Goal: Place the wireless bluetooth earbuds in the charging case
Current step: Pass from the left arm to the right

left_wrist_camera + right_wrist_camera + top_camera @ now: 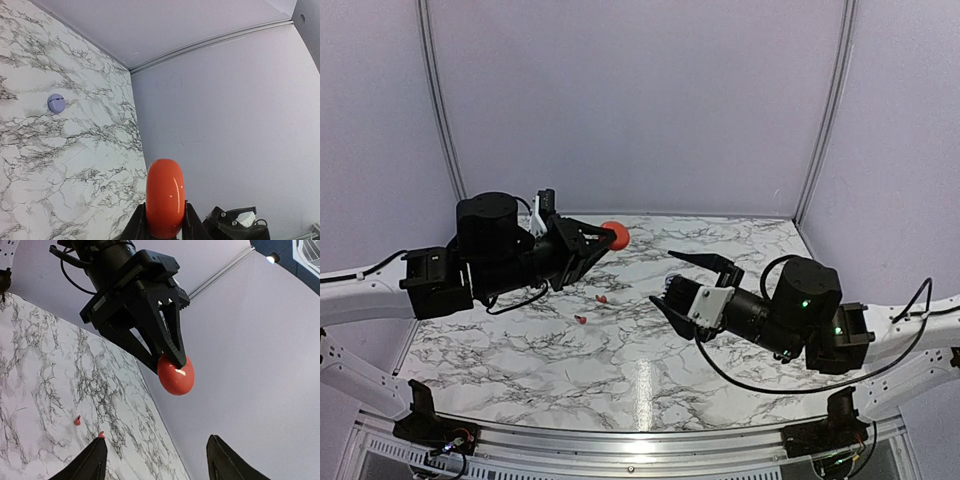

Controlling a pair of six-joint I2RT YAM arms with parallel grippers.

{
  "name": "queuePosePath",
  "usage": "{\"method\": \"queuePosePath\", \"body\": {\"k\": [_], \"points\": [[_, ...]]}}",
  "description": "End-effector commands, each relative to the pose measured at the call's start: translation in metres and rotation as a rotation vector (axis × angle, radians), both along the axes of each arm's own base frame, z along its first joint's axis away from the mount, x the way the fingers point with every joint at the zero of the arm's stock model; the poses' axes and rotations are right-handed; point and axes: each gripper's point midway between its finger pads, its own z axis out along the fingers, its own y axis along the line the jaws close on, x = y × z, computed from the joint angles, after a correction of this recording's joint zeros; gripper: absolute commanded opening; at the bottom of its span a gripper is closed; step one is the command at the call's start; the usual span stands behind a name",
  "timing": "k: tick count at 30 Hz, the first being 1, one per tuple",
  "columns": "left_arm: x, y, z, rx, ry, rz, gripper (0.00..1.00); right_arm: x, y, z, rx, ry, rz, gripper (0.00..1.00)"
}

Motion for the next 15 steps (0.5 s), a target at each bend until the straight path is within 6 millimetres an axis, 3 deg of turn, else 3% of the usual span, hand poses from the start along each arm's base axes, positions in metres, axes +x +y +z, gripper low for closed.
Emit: {"method": "queuePosePath", "body": {"k": [1, 4, 15], "points": [[0.001, 0.006, 0.001, -0.105, 0.117, 0.038, 0.00, 0.013, -0.008, 0.017, -0.018, -0.226, -0.193, 0.65], [-0.001, 0.003, -0.003, -0.126, 0.137, 0.025, 0.00, 0.011, -0.004, 0.012, -0.044, -0.318, -0.237, 0.57], [-0.012, -0.013, -0.008, -0.135, 0.153, -0.052, 0.00, 0.018, 0.004, 0.013, -0.084, -0.480, -0.353, 0.49]]}}
